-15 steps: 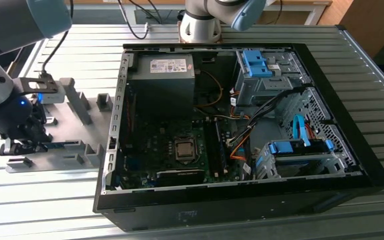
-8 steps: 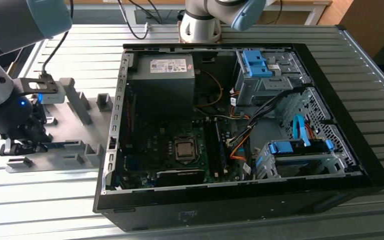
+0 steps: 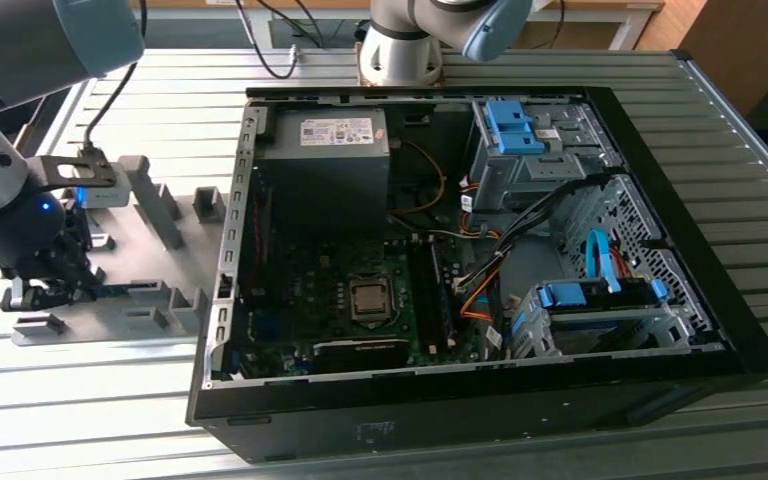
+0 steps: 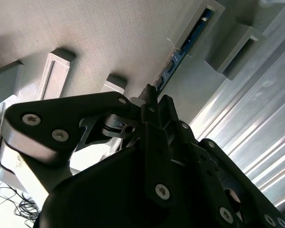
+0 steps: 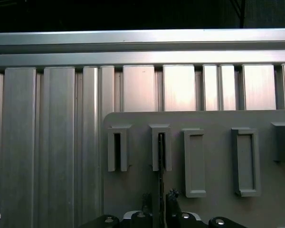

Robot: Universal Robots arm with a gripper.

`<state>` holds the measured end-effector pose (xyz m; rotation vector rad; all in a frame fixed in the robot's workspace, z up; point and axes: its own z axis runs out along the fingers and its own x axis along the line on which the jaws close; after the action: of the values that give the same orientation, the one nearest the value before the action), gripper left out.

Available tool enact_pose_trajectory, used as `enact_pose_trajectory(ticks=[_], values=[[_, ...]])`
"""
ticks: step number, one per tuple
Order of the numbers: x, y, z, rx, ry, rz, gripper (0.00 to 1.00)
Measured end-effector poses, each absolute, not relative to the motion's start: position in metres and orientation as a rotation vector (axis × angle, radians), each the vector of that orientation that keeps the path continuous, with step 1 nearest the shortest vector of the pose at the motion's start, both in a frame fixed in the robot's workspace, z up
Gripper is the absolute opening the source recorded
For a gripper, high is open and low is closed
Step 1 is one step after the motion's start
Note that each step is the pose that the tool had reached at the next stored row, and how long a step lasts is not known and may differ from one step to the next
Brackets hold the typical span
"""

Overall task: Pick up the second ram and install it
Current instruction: 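Pick up the second ram and move it above second insertion slot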

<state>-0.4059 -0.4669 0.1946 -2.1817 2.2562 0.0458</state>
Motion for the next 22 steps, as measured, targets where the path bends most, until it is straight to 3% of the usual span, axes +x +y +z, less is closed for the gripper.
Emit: enact_pose_trajectory(ticks=[1, 17, 19, 22], values=[[-0.4059, -0.4669, 0.1946, -2.182, 2.256, 0.046, 0.23], [-0.4059, -0.4650, 0.1938, -2.182, 2.256, 0.046, 0.23], [-0.4059, -0.4650, 0.1937, -2.182, 2.256, 0.046, 0.15], [-0.4059, -0.4650, 0.1937, -2.182, 2.256, 0.046, 0.15]])
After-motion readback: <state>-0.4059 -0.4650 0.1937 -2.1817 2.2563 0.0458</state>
